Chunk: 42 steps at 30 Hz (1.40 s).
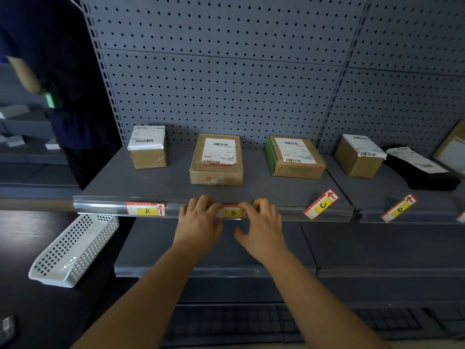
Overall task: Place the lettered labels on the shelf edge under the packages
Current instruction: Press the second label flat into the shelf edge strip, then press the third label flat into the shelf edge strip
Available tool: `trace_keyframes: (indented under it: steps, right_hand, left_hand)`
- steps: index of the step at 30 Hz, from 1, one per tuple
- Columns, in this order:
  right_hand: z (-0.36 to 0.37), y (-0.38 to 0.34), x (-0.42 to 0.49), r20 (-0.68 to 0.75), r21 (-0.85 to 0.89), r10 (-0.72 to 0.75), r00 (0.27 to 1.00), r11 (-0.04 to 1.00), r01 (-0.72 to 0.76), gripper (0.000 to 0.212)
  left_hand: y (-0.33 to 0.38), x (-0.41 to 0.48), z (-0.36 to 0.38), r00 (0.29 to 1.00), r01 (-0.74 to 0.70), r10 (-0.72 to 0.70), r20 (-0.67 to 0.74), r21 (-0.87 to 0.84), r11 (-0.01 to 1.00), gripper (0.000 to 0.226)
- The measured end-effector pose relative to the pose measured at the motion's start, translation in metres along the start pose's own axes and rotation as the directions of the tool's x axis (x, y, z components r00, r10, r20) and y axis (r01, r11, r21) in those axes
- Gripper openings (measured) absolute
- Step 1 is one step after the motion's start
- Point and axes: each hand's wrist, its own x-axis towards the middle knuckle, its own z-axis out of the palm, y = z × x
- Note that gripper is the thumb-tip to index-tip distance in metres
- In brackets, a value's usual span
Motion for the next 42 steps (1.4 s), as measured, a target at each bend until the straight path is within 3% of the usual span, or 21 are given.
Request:
trace_keyframes:
  steps: [7,12,16,24,29,35,42]
  right_hand:
    - [-0.001,0.005,0.000,-0.008,-0.041,-0.097,0.995,0.994,0.097,0.055]
    - [0.000,0.007,0.000,-0.023,-0.006,-0.079,0.997,0.997,0.078,0.052]
    - [-0.002,0.004,0.000,-0.025,0.021,-0.061,0.998,0.998,0.062,0.054]
    - [-0.003,-0.002,-0.004,-0.043,-0.067,-0.050,0.998,0.997,0.047,0.057]
    - [0.000,-0.002,-0.008,-0.020,-0.076,-0.023,1.000,0.997,0.022,0.060]
    - [-0.004,0.000,-0.007,0.000,-0.049,-0.042,0.999,0.998,0.042,0.059]
    - [-0.007,0.012,0.000,0.031,0.028,-0.071,0.997,0.997,0.070,0.057]
  left_hand:
    - [0.002,-0.002,-0.002,1.000,0.002,-0.002,0.008,0.011,1.000,0.037]
    - [0.004,-0.002,-0.005,1.000,-0.014,0.014,0.002,0.019,1.000,0.032]
    - [0.003,-0.001,-0.009,0.996,-0.033,0.031,0.079,0.025,0.999,0.038]
    - [-0.008,-0.002,-0.003,0.981,-0.191,0.193,0.000,0.160,0.968,0.045]
    - [-0.013,-0.004,0.003,0.981,-0.193,0.193,0.019,0.204,0.960,0.050]
    - [-0.002,-0.004,0.002,0.985,-0.170,0.171,0.008,0.128,0.977,0.040]
    - [0.003,-0.002,-0.001,0.992,-0.114,0.108,0.060,0.114,0.987,0.043]
